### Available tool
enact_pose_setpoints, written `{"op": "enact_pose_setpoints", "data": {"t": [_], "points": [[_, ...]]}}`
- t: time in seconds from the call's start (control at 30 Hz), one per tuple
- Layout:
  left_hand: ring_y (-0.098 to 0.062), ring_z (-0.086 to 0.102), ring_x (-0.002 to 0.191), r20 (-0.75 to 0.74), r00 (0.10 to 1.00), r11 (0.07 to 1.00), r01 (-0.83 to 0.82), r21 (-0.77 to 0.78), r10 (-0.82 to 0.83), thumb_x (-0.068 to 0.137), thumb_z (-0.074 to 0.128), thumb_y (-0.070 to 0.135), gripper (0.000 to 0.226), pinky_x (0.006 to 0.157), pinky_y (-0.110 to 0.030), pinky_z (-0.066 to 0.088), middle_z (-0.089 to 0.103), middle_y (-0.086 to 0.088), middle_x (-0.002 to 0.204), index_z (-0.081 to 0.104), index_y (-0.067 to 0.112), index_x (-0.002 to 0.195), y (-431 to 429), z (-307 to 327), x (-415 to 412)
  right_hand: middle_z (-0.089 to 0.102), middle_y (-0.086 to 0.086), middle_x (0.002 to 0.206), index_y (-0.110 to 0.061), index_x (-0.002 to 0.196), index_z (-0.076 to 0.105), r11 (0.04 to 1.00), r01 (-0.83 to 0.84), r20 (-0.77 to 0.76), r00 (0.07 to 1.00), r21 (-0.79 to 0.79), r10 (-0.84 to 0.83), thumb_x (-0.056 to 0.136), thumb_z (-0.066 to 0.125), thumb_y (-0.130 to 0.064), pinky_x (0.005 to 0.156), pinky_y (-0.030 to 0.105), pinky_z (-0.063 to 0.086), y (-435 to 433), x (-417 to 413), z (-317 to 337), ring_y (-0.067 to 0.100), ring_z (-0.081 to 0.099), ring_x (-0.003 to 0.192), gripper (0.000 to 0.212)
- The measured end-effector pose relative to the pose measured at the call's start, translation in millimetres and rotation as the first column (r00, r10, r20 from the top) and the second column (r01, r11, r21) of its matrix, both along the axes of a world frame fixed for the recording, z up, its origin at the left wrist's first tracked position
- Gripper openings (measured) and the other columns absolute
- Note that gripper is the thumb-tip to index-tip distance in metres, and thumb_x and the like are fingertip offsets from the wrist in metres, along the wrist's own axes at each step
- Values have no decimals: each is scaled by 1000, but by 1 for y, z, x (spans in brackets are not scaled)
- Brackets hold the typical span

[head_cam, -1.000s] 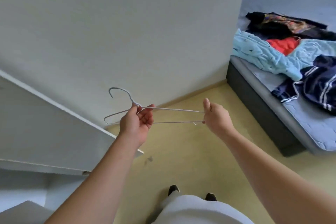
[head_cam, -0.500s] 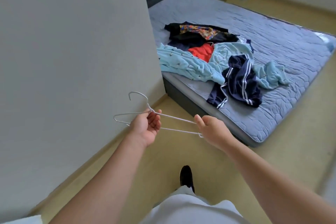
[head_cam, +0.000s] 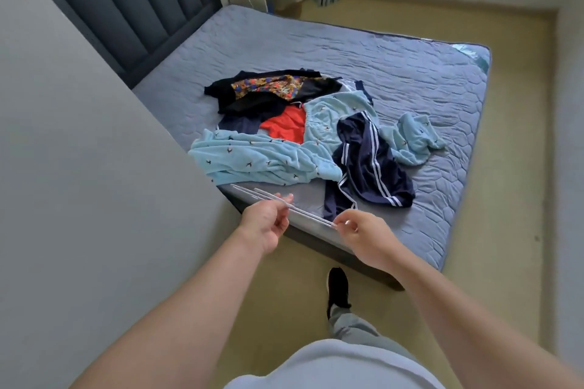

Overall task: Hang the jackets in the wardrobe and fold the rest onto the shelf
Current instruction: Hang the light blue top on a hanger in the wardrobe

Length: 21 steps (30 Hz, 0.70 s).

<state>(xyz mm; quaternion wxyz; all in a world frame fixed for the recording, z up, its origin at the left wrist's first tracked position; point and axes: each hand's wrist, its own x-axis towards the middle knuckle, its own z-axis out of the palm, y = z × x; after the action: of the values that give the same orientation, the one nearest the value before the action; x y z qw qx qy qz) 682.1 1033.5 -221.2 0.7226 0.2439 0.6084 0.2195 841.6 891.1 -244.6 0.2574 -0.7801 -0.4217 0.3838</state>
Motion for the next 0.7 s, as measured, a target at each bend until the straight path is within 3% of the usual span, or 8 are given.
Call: {"op": "enact_pose_setpoints", "data": {"t": [0.07,0.13,0.23,0.33,0.43,0.5,0.6,0.7], "points": [[-3,59,47,9,1000,1000,-5,-1,5,95,68,9,9,49,-17,48,67,3,70,66,15,89,29,-6,19,63,-16,85,-35,99,65,1000,14,-6,1000,6,-14,102,52,-30,60,12,40,29,21,-9,5,59,78,14],[-7,64,49,2,999,998,-52,-22,52,103,57,21,19,56,-21,50,71,0,66,66,12,90,57,-6,36,63,-17,89,-37,100,64,1000,23,-31,999,-12,-24,101,52,-29,62,12,40,58,38,-15,1,59,80,14],[-6,64,48,-67,998,1000,4,-27,-5,107,50,25,25,54,-20,51,71,0,63,66,10,94,103,-4,56,64,-17,96,-42,114,63,1000,-16,-101,995,-23,13,95,55,-29,65,15,43,103,53,-16,-1,60,83,24],[-3,56,44,-135,982,991,130,-26,-132,103,58,26,24,50,-17,43,67,5,63,70,15,85,145,-6,75,64,-19,98,-47,120,58,995,-95,-111,989,-4,94,89,59,-32,71,17,48,157,56,-9,-2,61,86,34],[-2,40,40,-252,944,975,224,8,-214,97,66,27,17,40,-16,30,56,8,61,75,15,89,185,-13,85,65,-16,96,-41,115,57,995,-101,-111,989,-1,100,90,61,-48,76,28,51,205,51,-6,4,61,86,26],[-3,34,41,-300,916,953,297,60,-267,96,67,27,18,41,-17,26,50,8,62,79,15,90,214,-21,87,64,-14,96,-36,116,58,998,-61,-112,992,-2,61,91,57,-57,71,27,47,233,48,-8,5,60,87,33],[-6,34,47,-340,862,899,429,92,-377,94,70,29,16,42,-19,27,49,7,67,80,18,89,255,-37,88,65,-12,93,-31,109,60,1000,1,-74,997,-24,-2,93,49,-64,71,31,50,271,43,-16,9,61,85,39],[-6,43,53,-381,790,831,549,90,-480,88,77,34,17,45,-17,34,62,10,67,79,18,92,291,-60,86,66,-7,81,-25,90,58,991,124,-75,989,-57,-128,98,46,-57,70,40,53,302,36,-29,16,62,75,35]]}}
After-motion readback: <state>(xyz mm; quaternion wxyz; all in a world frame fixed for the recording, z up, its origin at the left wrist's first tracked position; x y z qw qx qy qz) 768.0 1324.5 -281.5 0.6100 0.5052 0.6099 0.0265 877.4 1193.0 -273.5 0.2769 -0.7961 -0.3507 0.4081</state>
